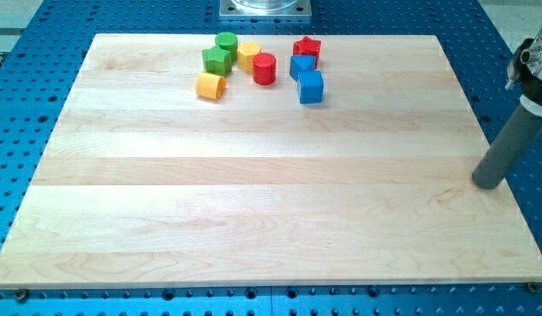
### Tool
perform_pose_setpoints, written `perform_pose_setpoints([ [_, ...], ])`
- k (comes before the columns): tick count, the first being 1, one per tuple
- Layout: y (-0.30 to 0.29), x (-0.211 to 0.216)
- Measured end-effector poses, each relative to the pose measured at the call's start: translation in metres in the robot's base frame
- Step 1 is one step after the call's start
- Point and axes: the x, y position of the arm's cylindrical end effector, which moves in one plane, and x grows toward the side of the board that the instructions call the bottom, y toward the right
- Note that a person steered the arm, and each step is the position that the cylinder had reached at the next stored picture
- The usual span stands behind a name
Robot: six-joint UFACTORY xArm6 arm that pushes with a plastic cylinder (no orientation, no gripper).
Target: Place your arm in between the green blocks
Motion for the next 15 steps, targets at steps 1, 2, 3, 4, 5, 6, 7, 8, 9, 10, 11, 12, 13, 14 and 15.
perform_pose_setpoints([
  [1,0.0,-0.001],
  [2,0.0,-0.001],
  [3,0.005,-0.01],
  [4,0.009,-0.051],
  [5,0.007,-0.111],
  [6,-0.026,-0.164],
  [7,-0.067,-0.171],
  [8,-0.117,-0.188],
  [9,-0.132,-0.214],
  [10,-0.137,-0.247],
  [11,-0.165,-0.272],
  [12,-0.207,-0.286],
  [13,-0.251,-0.286],
  [14,-0.3,-0.286],
  [15,-0.335,-0.282],
])
